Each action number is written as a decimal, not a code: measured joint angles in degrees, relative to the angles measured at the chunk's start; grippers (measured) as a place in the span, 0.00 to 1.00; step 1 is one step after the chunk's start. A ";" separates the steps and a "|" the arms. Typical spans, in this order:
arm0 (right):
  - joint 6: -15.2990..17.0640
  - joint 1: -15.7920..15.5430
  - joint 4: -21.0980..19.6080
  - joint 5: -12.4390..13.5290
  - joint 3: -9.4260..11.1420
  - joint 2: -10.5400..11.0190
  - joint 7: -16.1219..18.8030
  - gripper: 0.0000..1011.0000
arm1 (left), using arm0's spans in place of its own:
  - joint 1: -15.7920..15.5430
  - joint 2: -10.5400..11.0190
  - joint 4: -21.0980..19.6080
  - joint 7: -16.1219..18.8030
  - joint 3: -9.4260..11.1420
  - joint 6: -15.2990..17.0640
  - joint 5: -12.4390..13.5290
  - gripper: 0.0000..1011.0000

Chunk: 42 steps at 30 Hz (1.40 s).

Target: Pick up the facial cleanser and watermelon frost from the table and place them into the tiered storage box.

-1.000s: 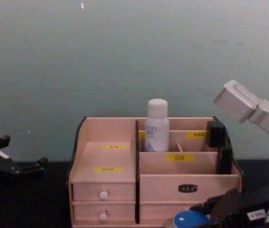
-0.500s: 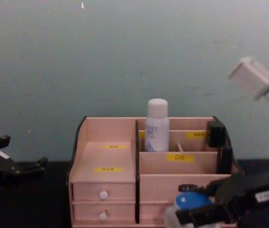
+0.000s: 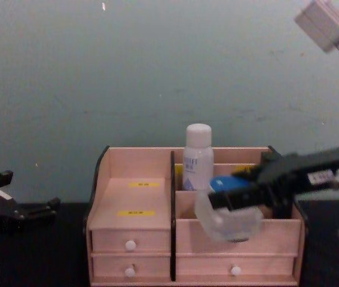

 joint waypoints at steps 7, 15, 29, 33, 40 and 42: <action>-0.75 3.82 2.61 0.47 -1.05 -2.72 0.05 0.71 | 0.00 0.00 0.00 0.00 0.00 0.00 0.00 0.99; -1.69 9.11 8.38 0.15 -3.36 -6.73 0.69 0.71 | 0.00 0.00 0.00 0.00 0.00 0.00 0.00 0.99; -2.73 17.03 20.46 -0.75 -6.59 -15.05 1.22 0.71 | 0.00 0.00 0.00 0.00 0.00 0.00 0.00 0.99; -3.26 18.97 24.40 -1.55 -7.57 -17.64 1.23 0.71 | 0.00 0.00 0.00 0.00 0.00 0.00 0.00 0.99; -4.14 21.04 30.07 -2.84 -8.22 -20.94 1.10 0.71 | 0.00 0.00 0.00 0.00 0.00 0.00 0.00 0.99; -4.36 21.31 31.14 -3.17 -8.30 -21.50 1.01 0.71 | 0.00 0.00 0.00 0.00 0.00 0.00 0.00 0.99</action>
